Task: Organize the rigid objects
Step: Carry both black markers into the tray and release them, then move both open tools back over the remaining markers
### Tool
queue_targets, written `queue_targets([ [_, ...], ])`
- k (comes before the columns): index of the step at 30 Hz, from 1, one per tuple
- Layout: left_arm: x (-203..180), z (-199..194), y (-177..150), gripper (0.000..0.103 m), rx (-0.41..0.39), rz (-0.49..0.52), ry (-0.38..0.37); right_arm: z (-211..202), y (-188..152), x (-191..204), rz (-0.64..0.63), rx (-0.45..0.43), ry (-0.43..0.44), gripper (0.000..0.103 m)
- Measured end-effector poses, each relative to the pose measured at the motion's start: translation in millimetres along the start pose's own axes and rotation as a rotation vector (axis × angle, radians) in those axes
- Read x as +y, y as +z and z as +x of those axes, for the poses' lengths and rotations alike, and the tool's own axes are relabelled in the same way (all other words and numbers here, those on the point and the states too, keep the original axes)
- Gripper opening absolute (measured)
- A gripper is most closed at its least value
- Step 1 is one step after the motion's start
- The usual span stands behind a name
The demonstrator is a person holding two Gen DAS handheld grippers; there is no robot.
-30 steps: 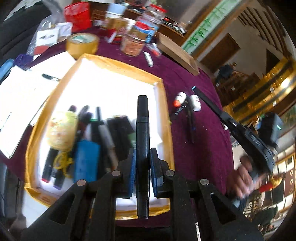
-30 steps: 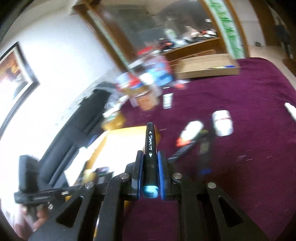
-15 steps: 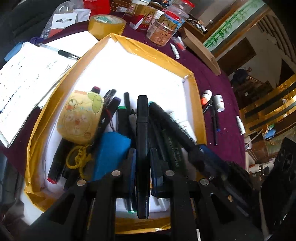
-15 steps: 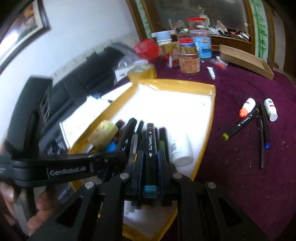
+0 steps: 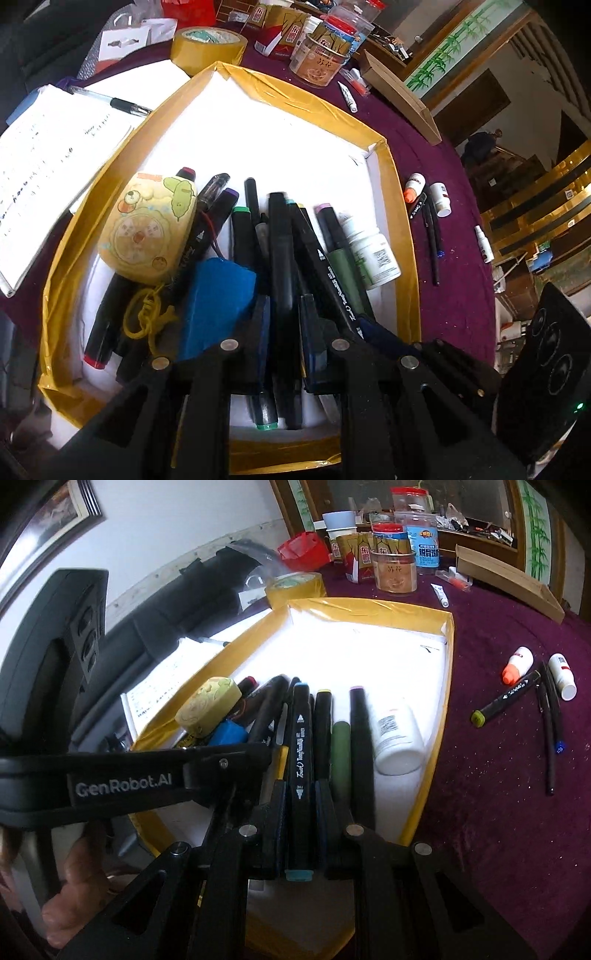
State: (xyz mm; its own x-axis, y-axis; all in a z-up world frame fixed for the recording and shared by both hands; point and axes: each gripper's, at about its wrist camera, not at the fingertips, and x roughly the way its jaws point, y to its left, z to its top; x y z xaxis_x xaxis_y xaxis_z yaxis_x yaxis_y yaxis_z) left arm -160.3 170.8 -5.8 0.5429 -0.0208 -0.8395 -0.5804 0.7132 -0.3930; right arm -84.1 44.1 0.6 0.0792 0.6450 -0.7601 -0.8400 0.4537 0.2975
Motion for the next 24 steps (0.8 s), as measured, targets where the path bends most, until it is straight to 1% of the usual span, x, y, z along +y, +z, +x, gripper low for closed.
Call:
queue_targets([
  [2,-6,-2,-1,0.024,-0.022,0.026,0.025,-6,0,-3,0.008,-0.011,0.049,0.019],
  [3,-10,-4,-2,0.031,-0.038,0.044,0.031,-12,-1,-5,0.007,-0.024,0.079,0.025],
  [4,-15,-6,-4,0.037,-0.058,0.064,0.045,-16,-1,-7,0.010,-0.036,0.091,0.030],
  [5,-19,-8,-6,0.040,-0.073,0.081,0.059,-22,-2,-10,0.015,-0.052,0.100,0.031],
  [7,-30,-14,-10,0.051,-0.115,0.125,0.097,-32,-4,-16,0.023,-0.070,0.115,0.032],
  [9,-37,-18,-12,0.055,-0.145,0.149,0.107,-43,-4,-24,0.024,-0.083,0.120,0.035],
  [11,-44,-20,-12,0.055,-0.159,0.168,0.116,-51,-3,-34,0.027,-0.094,0.098,0.035],
  [13,-51,-20,-12,0.055,-0.174,0.183,0.122,-61,1,-51,0.063,-0.103,0.084,0.035],
  [16,-58,-22,-11,0.055,-0.173,0.189,0.100,-78,13,-92,0.173,-0.129,0.061,0.035],
  [18,-67,-23,-10,0.055,-0.184,0.213,0.093,-89,24,-122,0.240,-0.156,0.007,0.034],
  [19,-72,-23,-9,0.055,-0.190,0.223,0.101,-91,31,-139,0.272,-0.155,-0.040,0.034],
  [20,-77,-23,-9,0.055,-0.193,0.235,0.106,-91,38,-157,0.297,-0.147,-0.077,0.034],
  [21,-83,-22,-8,0.055,-0.191,0.249,0.106,-89,45,-173,0.322,-0.136,-0.089,0.034],
  [24,-100,-24,-6,0.055,-0.200,0.289,0.088,-75,59,-214,0.370,-0.127,-0.083,0.034],
])
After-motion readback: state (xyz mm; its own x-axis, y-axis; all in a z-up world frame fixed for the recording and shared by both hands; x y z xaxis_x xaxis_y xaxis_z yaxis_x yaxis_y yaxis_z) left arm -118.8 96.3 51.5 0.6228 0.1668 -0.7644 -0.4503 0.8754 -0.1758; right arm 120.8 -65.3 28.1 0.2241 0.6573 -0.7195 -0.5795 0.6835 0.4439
